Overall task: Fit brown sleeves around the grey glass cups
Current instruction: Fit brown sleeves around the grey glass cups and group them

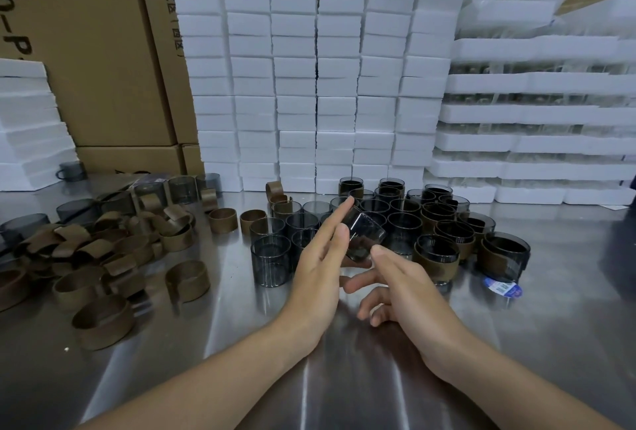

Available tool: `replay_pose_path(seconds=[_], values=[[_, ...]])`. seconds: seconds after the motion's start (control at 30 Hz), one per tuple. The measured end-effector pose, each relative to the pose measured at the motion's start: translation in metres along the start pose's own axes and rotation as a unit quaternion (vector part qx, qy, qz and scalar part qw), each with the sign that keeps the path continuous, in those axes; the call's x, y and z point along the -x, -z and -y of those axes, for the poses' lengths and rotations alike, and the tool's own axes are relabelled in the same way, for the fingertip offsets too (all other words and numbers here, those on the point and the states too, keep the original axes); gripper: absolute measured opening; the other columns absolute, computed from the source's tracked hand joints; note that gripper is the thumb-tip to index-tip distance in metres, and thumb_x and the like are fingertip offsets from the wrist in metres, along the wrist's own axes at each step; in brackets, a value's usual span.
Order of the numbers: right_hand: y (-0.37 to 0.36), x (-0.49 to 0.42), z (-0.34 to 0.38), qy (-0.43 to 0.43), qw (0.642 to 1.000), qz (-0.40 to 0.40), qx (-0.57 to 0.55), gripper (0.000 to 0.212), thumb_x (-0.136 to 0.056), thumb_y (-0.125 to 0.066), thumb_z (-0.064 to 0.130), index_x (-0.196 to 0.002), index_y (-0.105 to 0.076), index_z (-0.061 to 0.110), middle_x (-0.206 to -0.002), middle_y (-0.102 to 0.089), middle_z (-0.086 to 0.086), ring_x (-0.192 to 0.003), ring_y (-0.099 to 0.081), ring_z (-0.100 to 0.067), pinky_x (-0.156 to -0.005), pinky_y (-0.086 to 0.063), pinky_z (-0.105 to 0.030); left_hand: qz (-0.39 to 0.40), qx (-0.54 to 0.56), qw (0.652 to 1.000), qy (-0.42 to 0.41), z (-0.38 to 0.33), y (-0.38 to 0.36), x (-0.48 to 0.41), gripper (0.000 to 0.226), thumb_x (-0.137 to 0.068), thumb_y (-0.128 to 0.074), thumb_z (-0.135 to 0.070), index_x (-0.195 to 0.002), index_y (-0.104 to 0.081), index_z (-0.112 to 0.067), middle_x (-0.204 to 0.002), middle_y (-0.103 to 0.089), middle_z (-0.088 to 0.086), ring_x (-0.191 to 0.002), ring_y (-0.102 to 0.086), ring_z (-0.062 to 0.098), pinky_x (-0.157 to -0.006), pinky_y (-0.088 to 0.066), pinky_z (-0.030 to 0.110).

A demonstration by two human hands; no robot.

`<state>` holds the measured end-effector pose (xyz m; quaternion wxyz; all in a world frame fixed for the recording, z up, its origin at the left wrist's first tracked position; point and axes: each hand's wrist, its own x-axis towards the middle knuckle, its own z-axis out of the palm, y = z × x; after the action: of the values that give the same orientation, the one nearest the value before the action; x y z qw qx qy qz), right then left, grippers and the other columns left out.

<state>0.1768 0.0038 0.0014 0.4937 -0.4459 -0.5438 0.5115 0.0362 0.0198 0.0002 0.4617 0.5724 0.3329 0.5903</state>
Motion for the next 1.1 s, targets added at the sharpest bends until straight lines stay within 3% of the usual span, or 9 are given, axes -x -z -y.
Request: replay_pose_path(seconds=[0.13, 0.27, 0.37, 0.43, 0.63, 0.8, 0.93, 1.03, 1.1], values=[[-0.001, 0.003, 0.002, 0.038, 0.999, -0.015, -0.005, 0.035, -0.117, -0.041, 0.042, -0.124, -0.075, 0.036, -0.087, -0.077, -0.006, -0.053, -0.063, -0.02, -0.049, -0.048, -0.027, 0.015, 0.007, 1.0, 0.004, -0.001, 0.001, 0.003, 0.053, -0.1, -0.066, -0.046, -0.153, -0.056, -0.046, -0.13, -0.077, -0.006, -0.122, -0.072, 0.017, -0.101, -0.059, 0.035], [0.0, 0.006, 0.009, 0.059, 0.997, -0.047, -0.014, 0.045, -0.113, -0.043, 0.055, -0.1, -0.081, 0.036, -0.079, -0.07, 0.0, -0.053, -0.056, -0.017, -0.051, -0.044, -0.031, 0.031, -0.068, 0.997, -0.024, 0.001, 0.001, 0.005, 0.031, -0.099, -0.08, -0.023, -0.13, -0.073, -0.026, -0.11, -0.08, 0.004, -0.097, -0.074, 0.01, -0.082, -0.058, 0.023], [0.001, 0.01, 0.014, 0.055, 0.998, -0.029, -0.014, 0.044, -0.1, -0.055, 0.074, -0.109, -0.08, 0.039, -0.091, -0.081, 0.003, -0.062, -0.065, -0.016, -0.052, -0.047, -0.028, 0.023, -0.103, 0.994, -0.042, 0.005, -0.001, 0.006, 0.062, -0.092, -0.088, -0.014, -0.147, -0.063, -0.029, -0.131, -0.071, 0.0, -0.119, -0.073, 0.011, -0.091, -0.06, 0.026], [0.002, 0.011, 0.014, 0.049, 0.998, -0.029, -0.034, 0.046, -0.087, -0.067, 0.073, -0.111, -0.078, 0.036, -0.099, -0.083, 0.0, -0.072, -0.075, -0.014, -0.051, -0.049, -0.026, 0.029, -0.175, 0.98, -0.086, 0.009, -0.001, 0.007, 0.076, -0.092, -0.088, -0.019, -0.157, -0.053, -0.037, -0.139, -0.061, -0.009, -0.128, -0.067, 0.01, -0.095, -0.062, 0.031], [0.008, 0.006, 0.019, 0.045, 0.992, -0.036, -0.111, 0.055, -0.082, -0.078, 0.073, -0.116, -0.08, 0.03, -0.092, -0.077, -0.007, -0.065, -0.066, -0.014, -0.054, -0.053, -0.028, 0.12, -0.311, 0.927, -0.175, 0.0, 0.009, 0.008, 0.074, -0.107, -0.065, -0.038, -0.17, -0.026, -0.044, -0.158, -0.048, -0.021, -0.149, -0.045, 0.0, -0.123, -0.038, 0.024], [0.007, -0.001, 0.014, -0.001, 0.977, -0.084, -0.198, 0.051, -0.099, -0.061, 0.064, -0.112, -0.078, 0.018, -0.075, -0.071, -0.015, -0.048, -0.059, -0.024, -0.042, -0.049, -0.032, 0.006, -0.37, 0.878, -0.305, -0.027, 0.032, -0.012, 0.04, -0.118, -0.04, -0.036, -0.145, -0.067, -0.025, -0.143, -0.065, -0.011, -0.136, -0.056, 0.0, -0.114, -0.044, 0.024], [0.009, -0.001, 0.011, -0.036, 0.975, -0.09, -0.2, 0.044, -0.109, -0.052, 0.056, -0.097, -0.085, 0.029, -0.081, -0.075, -0.014, -0.052, -0.063, -0.023, -0.043, -0.051, -0.03, -0.118, -0.416, 0.871, -0.232, -0.052, 0.088, -0.037, 0.04, -0.115, -0.039, -0.041, -0.122, -0.075, -0.027, -0.123, -0.068, -0.016, -0.118, -0.063, 0.0, -0.101, -0.052, 0.028], [0.008, -0.001, 0.012, -0.047, 0.974, -0.092, -0.2, 0.042, -0.111, -0.051, 0.051, -0.101, -0.084, 0.027, -0.091, -0.076, -0.015, -0.053, -0.064, -0.024, -0.043, -0.051, -0.03, -0.182, -0.469, 0.855, -0.125, -0.057, 0.134, -0.05, 0.03, -0.115, -0.046, -0.03, -0.128, -0.073, -0.026, -0.128, -0.07, -0.011, -0.121, -0.063, 0.01, -0.104, -0.054, 0.039], [0.008, -0.001, 0.009, -0.049, 0.976, -0.086, -0.196, 0.04, -0.112, -0.05, 0.05, -0.114, -0.079, 0.023, -0.096, -0.075, -0.017, -0.055, -0.063, -0.024, -0.045, -0.051, -0.031, -0.172, -0.554, 0.812, -0.059, -0.052, 0.154, -0.061, 0.03, -0.112, -0.053, -0.017, -0.135, -0.071, -0.024, -0.134, -0.069, -0.003, -0.128, -0.06, 0.018, -0.101, -0.054, 0.039]])
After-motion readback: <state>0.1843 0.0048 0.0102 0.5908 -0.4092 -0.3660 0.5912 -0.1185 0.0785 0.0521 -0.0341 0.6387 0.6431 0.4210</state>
